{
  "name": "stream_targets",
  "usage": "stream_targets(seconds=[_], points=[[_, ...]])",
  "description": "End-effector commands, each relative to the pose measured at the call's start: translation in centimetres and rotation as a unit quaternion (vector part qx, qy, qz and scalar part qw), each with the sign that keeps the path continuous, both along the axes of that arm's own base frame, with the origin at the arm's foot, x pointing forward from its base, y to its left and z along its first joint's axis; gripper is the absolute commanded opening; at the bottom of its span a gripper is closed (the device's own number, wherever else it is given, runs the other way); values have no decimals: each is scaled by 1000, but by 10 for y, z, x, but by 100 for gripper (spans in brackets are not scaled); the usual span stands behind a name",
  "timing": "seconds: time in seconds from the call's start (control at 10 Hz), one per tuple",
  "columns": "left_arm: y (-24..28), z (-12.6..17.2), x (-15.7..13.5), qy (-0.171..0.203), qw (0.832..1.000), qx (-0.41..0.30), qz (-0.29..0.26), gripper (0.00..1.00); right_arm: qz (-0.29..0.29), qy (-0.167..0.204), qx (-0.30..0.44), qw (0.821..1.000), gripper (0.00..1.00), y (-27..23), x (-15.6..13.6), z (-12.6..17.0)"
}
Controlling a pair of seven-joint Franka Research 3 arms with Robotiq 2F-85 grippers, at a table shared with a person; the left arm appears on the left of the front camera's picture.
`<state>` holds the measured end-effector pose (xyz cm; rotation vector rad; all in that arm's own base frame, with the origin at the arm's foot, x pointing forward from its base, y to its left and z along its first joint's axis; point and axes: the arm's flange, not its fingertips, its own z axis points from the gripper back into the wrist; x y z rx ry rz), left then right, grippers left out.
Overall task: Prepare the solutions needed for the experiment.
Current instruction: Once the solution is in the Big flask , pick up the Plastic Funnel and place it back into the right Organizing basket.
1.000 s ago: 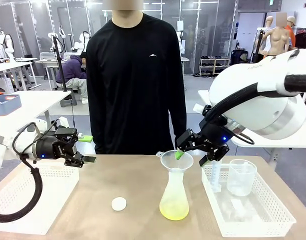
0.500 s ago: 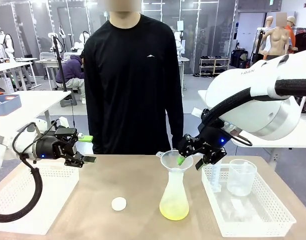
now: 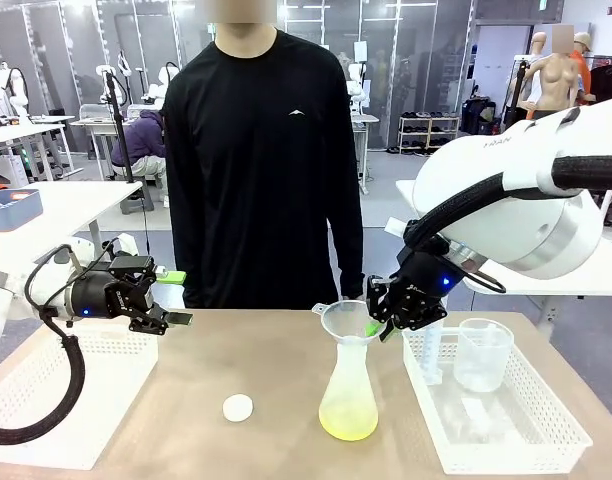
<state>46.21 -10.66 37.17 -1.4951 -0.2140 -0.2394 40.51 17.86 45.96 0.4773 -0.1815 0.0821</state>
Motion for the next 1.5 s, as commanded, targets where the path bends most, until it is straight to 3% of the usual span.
stream_targets(seconds=[0.0, 0.1, 0.8, 1.4], points=[[0, 1, 2, -3, 1000, -2, -2, 100, -10, 14, 5, 1000, 9, 4, 1, 5], [0, 1, 2, -3, 1000, -2, -2, 100, -12, 16, 4, 1000, 0, 3, 1, 5], [0, 1, 2, -3, 1000, -2, -2, 100, -14, 23, 46, 999, 0, 3, -4, 25], [0, 1, 2, -3, 1000, -2, -2, 100, -2, -31, 46, 998, 0, 0, -40, 87]])
